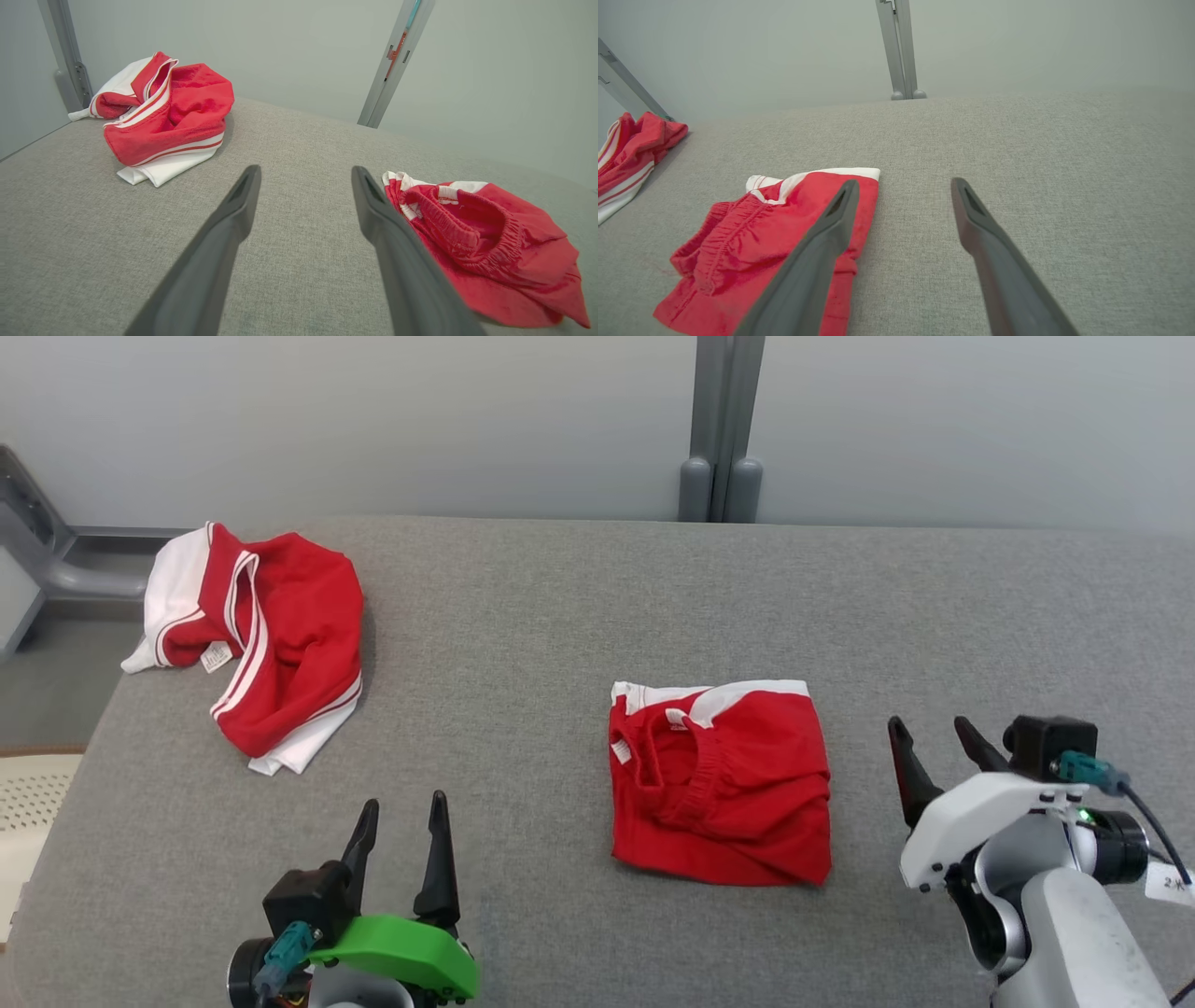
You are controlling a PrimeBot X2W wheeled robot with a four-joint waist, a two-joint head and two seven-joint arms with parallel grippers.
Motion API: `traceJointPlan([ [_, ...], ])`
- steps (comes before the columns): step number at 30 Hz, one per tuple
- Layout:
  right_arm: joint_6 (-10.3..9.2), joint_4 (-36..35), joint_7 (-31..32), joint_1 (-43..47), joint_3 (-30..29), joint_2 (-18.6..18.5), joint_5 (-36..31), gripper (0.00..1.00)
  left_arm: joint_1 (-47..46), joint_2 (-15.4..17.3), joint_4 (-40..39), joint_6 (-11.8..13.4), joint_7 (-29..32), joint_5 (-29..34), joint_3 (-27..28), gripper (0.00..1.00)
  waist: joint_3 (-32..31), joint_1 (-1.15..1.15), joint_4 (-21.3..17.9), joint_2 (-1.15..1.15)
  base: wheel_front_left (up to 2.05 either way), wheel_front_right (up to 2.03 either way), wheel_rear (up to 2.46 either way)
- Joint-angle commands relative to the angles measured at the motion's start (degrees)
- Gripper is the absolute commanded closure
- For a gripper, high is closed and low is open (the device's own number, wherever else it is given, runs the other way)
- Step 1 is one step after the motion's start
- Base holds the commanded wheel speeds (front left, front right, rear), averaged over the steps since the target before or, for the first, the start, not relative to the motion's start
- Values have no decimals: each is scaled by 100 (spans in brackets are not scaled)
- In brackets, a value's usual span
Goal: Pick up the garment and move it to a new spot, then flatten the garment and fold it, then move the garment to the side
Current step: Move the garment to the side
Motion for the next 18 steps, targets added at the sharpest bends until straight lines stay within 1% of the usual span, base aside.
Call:
traceJointPlan([
  [1,-2,34,195,-163,-39,-14,-27,0,-89,8,4,8,4,4,13,0,45,0,105,0,0,0,0],
  [6,-2,199,879,-499,-81,-13,-73,0,-122,8,-30,34,4,-43,24,0,160,0,324,0,0,0,0],
  [9,-2,440,1329,-588,-26,-11,123,0,-174,8,-61,50,4,-56,43,0,273,0,467,0,0,0,0],
  [13,-2,782,1665,-689,-29,-48,322,0,-210,9,-74,64,4,-91,60,0,444,0,636,0,0,0,0],
  [15,-2,971,1754,-767,-8,-69,418,0,-236,9,-85,61,4,-100,75,0,526,0,703,0,0,0,0],
  [18,-2,1244,1809,-849,55,-156,380,0,-273,8,-105,59,4,-106,77,0,620,0,781,0,0,0,0],
])
